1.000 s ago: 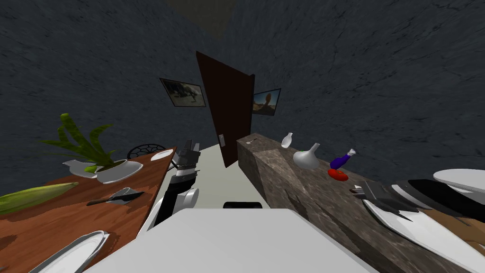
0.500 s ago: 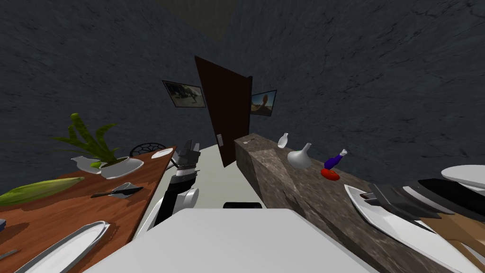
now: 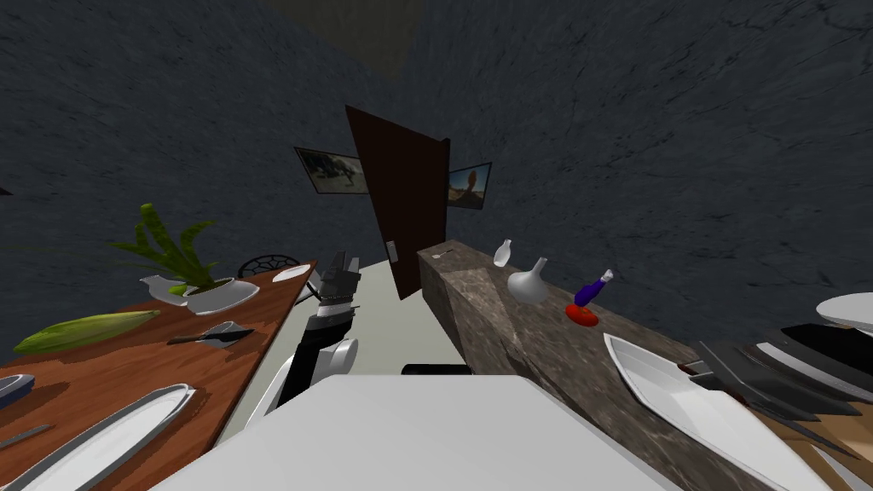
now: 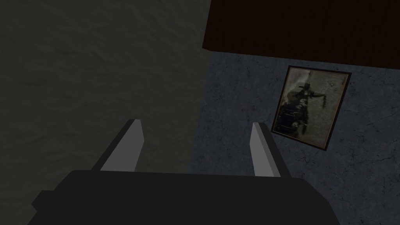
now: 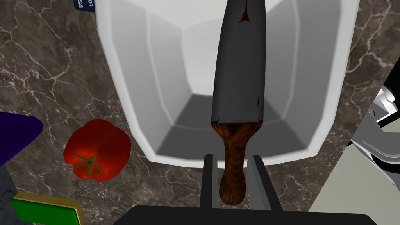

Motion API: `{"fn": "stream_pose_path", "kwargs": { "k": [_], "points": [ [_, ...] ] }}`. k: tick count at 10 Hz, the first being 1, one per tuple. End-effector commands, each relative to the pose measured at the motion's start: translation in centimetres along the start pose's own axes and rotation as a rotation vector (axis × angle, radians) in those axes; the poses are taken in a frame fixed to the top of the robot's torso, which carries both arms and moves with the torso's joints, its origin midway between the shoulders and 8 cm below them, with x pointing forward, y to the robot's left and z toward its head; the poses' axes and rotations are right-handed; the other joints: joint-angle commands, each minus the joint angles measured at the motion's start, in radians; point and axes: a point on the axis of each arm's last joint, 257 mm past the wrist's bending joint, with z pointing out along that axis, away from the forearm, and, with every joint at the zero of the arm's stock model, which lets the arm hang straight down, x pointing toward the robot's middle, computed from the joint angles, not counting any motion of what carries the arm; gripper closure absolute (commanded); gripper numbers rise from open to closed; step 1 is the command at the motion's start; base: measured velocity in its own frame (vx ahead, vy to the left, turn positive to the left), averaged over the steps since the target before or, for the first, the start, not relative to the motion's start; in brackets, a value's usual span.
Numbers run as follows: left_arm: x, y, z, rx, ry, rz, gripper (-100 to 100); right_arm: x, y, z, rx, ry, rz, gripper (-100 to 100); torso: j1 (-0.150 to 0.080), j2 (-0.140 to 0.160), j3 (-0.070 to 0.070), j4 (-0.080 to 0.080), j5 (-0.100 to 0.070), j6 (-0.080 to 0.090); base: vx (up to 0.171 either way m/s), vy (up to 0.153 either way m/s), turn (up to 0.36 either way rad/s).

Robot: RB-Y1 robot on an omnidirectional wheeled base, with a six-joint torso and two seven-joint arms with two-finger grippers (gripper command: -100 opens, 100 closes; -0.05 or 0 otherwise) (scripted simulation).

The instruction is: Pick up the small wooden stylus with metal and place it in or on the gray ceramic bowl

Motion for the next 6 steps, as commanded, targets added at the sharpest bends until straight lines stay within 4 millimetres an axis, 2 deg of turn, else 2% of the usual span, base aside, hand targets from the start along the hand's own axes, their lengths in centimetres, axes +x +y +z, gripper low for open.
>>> {"fn": "stream_pose_path", "kwargs": {
  "k": [1,2,3,6],
  "points": [
    [0.0,0.0,0.0,0.0,0.0,0.0,0,0.34,0.43,-0.15,-0.014,0.013,0.005,100,0.0,0.0,0.0,0.0,0.0,0.0,-0.012,-0.087,0.029],
    [0.0,0.0,0.0,0.0,0.0,0.0,0,0.25,0.33,-0.18,-0.011,0.01,0.005,100,0.002,0.0,0.0,0.0,0.0,0.0,-0.006,-0.029,0.002],
    [0.0,0.0,0.0,0.0,0.0,0.0,0,0.28,0.34,-0.19,-0.011,0.011,0.005,-100,0.005,-0.001,0.0,0.0,0.0,0.0,-0.001,-0.007,-0.001],
    [0.0,0.0,0.0,0.0,0.0,0.0,0,0.29,0.34,-0.18,-0.011,0.011,0.005,-100,0.009,-0.001,-0.001,0.0,0.001,-0.001,0.0,0.0,0.0]
  ]
}}
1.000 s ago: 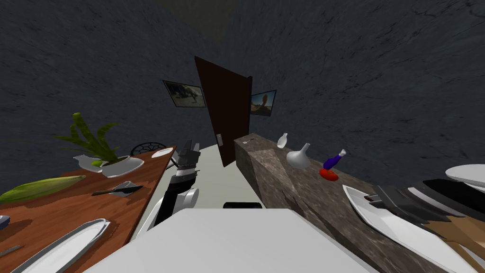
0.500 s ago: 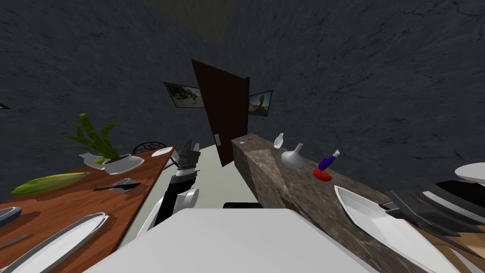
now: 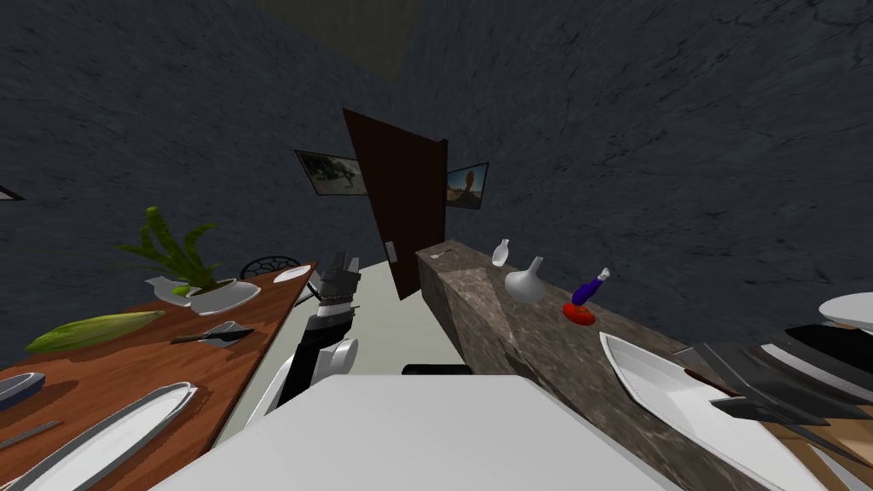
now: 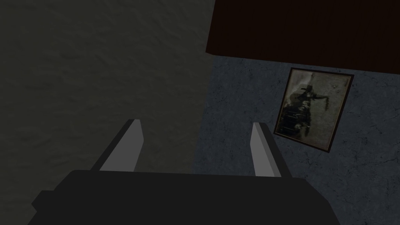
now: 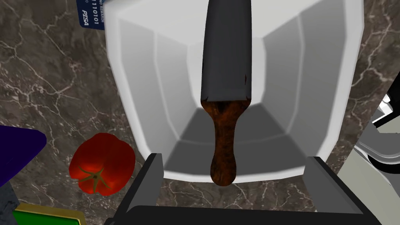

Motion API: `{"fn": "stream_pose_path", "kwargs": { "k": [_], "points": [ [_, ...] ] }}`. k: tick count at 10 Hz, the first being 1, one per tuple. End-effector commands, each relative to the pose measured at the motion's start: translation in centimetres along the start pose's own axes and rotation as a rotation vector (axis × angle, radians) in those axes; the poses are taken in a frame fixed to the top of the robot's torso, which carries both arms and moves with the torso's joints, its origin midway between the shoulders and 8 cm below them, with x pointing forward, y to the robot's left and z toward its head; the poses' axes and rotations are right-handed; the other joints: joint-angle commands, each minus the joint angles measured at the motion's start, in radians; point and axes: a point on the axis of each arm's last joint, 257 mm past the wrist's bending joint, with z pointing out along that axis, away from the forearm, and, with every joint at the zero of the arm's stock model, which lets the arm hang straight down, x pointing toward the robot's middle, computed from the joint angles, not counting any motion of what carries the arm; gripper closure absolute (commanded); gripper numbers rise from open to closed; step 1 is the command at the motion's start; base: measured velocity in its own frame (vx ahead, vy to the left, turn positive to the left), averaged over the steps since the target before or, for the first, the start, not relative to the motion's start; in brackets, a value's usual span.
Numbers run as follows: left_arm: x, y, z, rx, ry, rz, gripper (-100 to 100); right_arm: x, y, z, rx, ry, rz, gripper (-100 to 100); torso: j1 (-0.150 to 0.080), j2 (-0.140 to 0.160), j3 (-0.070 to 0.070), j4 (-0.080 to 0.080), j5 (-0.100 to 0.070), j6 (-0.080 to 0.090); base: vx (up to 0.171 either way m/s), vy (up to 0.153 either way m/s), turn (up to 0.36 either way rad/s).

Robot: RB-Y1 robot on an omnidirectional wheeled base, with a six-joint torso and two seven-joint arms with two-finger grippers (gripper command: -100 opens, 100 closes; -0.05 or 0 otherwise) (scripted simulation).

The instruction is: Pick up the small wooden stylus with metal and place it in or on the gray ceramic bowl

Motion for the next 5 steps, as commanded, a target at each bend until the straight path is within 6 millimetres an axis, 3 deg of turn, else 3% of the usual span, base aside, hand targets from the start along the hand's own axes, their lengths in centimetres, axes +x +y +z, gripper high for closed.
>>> {"fn": "stream_pose_path", "kwargs": {
  "k": [1,2,3,5],
  "points": [
    [0.0,0.0,0.0,0.0,0.0,0.0,0,0.0,0.0,0.0,0.0,0.0,0.0,-100,0.0,0.0,0.0,0.0,0.0,0.0,0.0,0.0,0.0],
    [0.0,0.0,0.0,0.0,0.0,0.0,0,0.0,0.0,0.0,0.0,0.0,0.0,0,0.0,0.0,0.0,0.0,0.0,0.0,0.0,0.0,0.0],
    [0.0,0.0,0.0,0.0,0.0,0.0,0,-1.0,-0.6,-1.1,0.001,0.0,-0.011,-100,0.0,0.0,0.0,0.0,0.0,0.0,-0.009,-0.005,-0.086],
    [0.0,0.0,0.0,0.0,0.0,0.0,0,-2.5,-1.5,-2.8,0.001,0.001,-0.029,-100,0.0,0.001,0.0,0.0,0.0,0.0,-0.019,-0.005,-0.083]
  ]
}}
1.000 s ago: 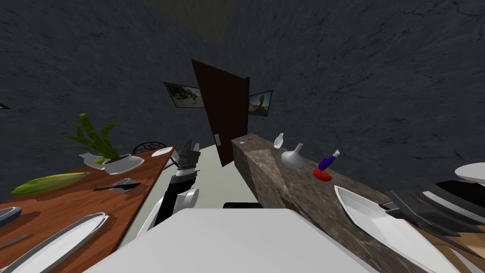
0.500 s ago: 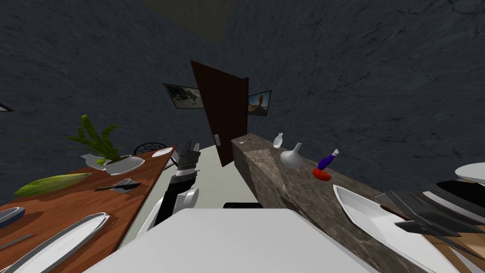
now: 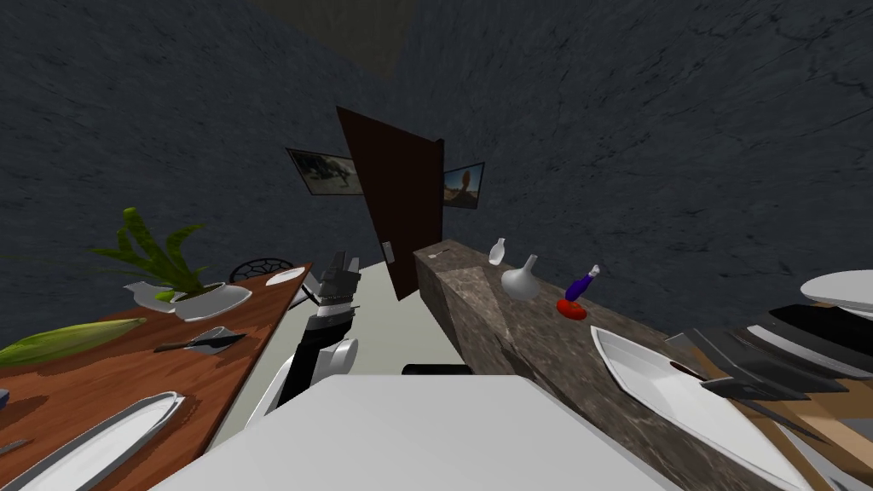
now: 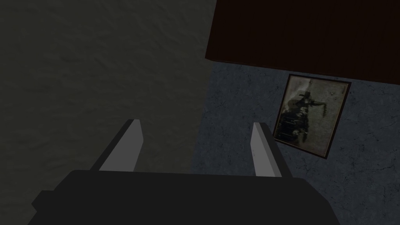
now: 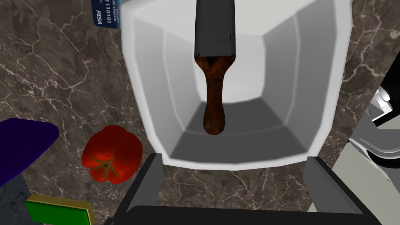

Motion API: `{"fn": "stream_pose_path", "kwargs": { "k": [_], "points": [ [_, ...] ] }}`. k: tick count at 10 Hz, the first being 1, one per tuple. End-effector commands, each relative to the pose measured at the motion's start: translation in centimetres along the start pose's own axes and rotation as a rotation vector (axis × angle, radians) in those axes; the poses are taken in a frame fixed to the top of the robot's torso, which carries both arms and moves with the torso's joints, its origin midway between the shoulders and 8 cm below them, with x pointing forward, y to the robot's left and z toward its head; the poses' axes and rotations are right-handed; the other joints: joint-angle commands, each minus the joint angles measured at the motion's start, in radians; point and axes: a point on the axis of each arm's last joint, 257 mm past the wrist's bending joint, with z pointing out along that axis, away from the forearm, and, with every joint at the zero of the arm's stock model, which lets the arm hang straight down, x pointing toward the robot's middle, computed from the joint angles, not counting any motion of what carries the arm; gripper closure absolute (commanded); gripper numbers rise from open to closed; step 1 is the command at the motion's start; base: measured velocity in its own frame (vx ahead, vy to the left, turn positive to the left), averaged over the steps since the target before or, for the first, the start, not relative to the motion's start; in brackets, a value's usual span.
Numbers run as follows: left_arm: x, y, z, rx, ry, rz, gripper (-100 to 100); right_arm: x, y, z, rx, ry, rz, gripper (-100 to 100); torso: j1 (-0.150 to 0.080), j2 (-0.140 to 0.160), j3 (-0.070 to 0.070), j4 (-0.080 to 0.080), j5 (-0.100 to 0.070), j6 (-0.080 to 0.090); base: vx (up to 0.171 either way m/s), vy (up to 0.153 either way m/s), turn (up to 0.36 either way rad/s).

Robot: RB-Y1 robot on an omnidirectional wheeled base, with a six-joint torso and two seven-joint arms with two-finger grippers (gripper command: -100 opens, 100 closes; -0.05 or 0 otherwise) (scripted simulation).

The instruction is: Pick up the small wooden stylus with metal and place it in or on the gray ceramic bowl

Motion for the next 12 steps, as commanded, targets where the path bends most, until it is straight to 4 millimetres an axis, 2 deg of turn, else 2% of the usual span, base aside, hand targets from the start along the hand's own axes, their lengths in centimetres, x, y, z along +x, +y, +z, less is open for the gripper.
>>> {"fn": "stream_pose_path", "kwargs": {
  "k": [1,2,5,6,9,10,12],
  "points": [
    [0.0,0.0,0.0,0.0,0.0,0.0,0,-1.1,-0.4,-1.1,-0.005,0.0,-0.009,-100,0.0,0.0,0.0,0.0,0.0,0.0,-0.019,-0.008,-0.095],
    [0.0,0.0,0.0,0.0,0.0,0.0,0,-2.2,-0.9,-2.2,-0.005,0.001,-0.021,-100,0.0,0.0,0.0,0.0,0.0,0.0,-0.023,-0.007,-0.094],
    [0.0,0.0,0.0,0.0,0.0,0.0,0,-2.2,-0.9,-2.2,-0.005,0.001,-0.021,-100,0.0,-0.001,0.0,0.0,0.0,0.0,-0.005,-0.001,-0.01],
    [0.0,0.0,0.0,0.0,0.0,0.0,0,-3.3,-1.4,-3.3,-0.005,0.002,-0.033,-100,0.0,-0.001,-0.001,0.0,0.0,0.0,-0.005,-0.005,-0.079],
    [0.0,0.0,0.0,0.0,0.0,0.0,0,-3.2,-1.4,-3.3,-0.004,0.002,-0.033,-100,0.0,-0.001,0.0,0.0,0.0,0.0,-0.005,-0.002,-0.013],
    [0.0,0.0,0.0,0.0,0.0,0.0,0,-3.2,-1.4,-3.3,-0.005,0.002,-0.033,0,0.0,-0.001,-0.001,0.0,0.0,0.0,0.0,0.0,0.0],
    [0.0,0.0,0.0,0.0,0.0,0.0,0,-3.2,-1.4,-3.3,-0.005,0.002,-0.033,0,0.0,-0.001,-0.001,0.0,0.0,0.0,0.0,0.0,0.0]
  ]
}}
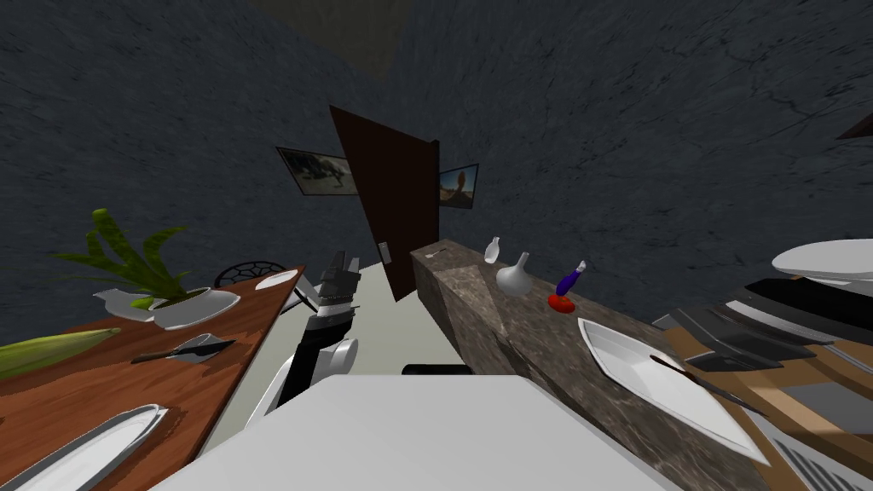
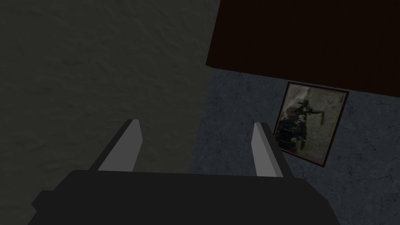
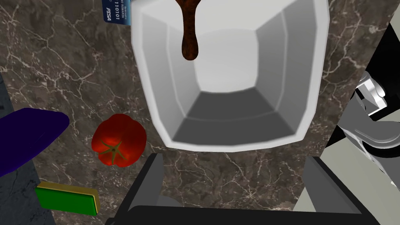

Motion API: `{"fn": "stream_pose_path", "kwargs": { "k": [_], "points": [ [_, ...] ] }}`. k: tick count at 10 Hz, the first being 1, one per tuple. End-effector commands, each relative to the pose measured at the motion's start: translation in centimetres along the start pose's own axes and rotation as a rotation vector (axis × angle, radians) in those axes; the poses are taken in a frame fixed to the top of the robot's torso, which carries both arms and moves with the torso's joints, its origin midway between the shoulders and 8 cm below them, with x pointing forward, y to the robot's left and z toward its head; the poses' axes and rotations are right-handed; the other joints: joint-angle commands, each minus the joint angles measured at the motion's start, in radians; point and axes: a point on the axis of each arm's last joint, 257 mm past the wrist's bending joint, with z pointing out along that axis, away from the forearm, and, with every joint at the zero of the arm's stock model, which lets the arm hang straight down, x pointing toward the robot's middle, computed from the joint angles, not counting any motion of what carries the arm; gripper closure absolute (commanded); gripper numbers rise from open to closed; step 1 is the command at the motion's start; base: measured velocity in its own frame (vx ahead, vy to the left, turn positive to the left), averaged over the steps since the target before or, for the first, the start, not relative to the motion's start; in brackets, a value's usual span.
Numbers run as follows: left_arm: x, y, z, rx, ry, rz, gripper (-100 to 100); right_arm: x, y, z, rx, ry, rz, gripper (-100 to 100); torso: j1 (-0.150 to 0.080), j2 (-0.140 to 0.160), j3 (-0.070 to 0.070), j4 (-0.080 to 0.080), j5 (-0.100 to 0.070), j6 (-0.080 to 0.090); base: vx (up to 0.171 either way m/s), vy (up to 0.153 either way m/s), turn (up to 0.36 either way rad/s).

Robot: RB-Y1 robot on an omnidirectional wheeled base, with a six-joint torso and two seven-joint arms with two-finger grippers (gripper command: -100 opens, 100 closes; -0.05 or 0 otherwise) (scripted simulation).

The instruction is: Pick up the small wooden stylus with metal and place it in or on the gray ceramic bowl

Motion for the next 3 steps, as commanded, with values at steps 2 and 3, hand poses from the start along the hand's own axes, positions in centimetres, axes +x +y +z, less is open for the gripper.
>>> {"fn": "stream_pose_path", "kwargs": {
  "k": [2,3],
  "points": [
    [0.0,0.0,0.0,0.0,0.0,0.0,0,0.0,0.0,0.0,0.0,0.0,0.0,0,0.0,0.0,0.0,0.0,0.0,0.0,0.0,0.0,0.0],
    [0.0,0.0,0.0,0.0,0.0,0.0,0,0.0,0.0,0.0,0.0,0.0,0.0,0,0.0,0.0,0.0,0.0,0.0,0.0,0.0,0.0,0.0]
  ]
}}
